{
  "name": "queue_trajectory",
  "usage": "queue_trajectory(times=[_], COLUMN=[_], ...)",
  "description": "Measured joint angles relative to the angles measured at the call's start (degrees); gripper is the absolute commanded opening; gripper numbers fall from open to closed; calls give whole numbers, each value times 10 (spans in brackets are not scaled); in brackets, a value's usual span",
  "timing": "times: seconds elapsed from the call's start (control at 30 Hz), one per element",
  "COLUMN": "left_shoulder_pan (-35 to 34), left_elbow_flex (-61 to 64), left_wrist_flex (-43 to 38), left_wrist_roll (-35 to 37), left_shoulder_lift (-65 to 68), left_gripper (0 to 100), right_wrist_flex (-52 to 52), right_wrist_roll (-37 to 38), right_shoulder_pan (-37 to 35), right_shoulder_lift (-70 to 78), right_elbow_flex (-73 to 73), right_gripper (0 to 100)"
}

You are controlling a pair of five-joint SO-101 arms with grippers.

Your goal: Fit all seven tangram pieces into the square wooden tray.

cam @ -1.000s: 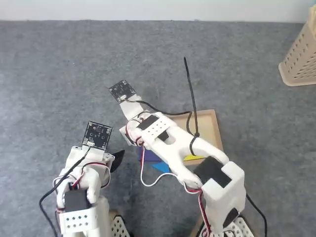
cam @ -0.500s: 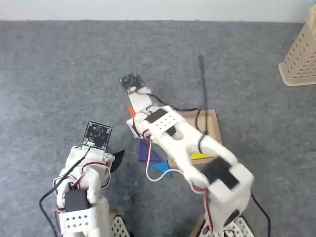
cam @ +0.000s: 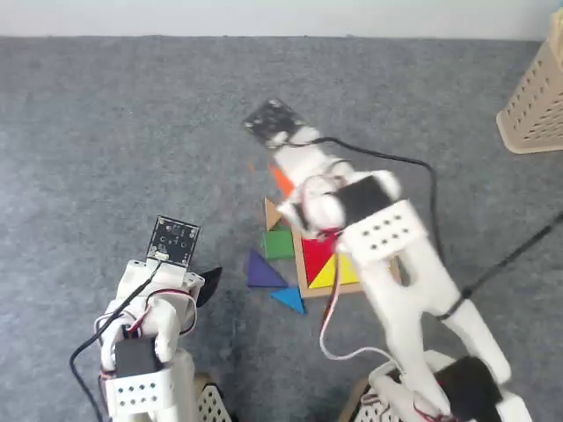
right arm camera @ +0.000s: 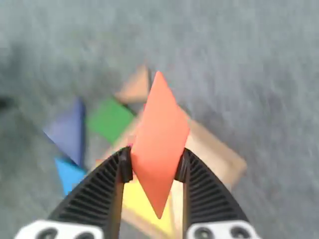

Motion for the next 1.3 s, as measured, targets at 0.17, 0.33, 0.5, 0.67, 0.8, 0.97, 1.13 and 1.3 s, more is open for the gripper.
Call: queue_trajectory(times=[0.17, 0.33, 0.5, 0.67, 0.8, 0.97, 1.13, 1.3], left_shoulder_pan=[0, 0, 0, 0, 0, 0, 0, 0], left_elbow_flex=[0, 0, 0, 0, 0, 0, 0, 0], left_wrist_flex=[0, 0, 0, 0, 0, 0, 0, 0], left_wrist_roll=[0, 0, 0, 0, 0, 0, 0, 0], left_shoulder_lift=[0, 0, 0, 0, 0, 0, 0, 0], left_gripper=[353, 353, 353, 353, 353, 353, 353, 353], right_wrist_flex=[30, -25, -110, -160, -195, -238, -245, -245], right_wrist_roll=[80, 47, -85, -179, -210, -220, -206, -193], right_shoulder_pan=[87, 152, 168, 166, 171, 170, 171, 170], right_shoulder_lift=[-1, -1, -1, -1, -1, -1, -1, -1], right_elbow_flex=[37, 156, 241, 274, 299, 317, 316, 321], right_gripper=[13, 13, 16, 16, 16, 17, 66, 141])
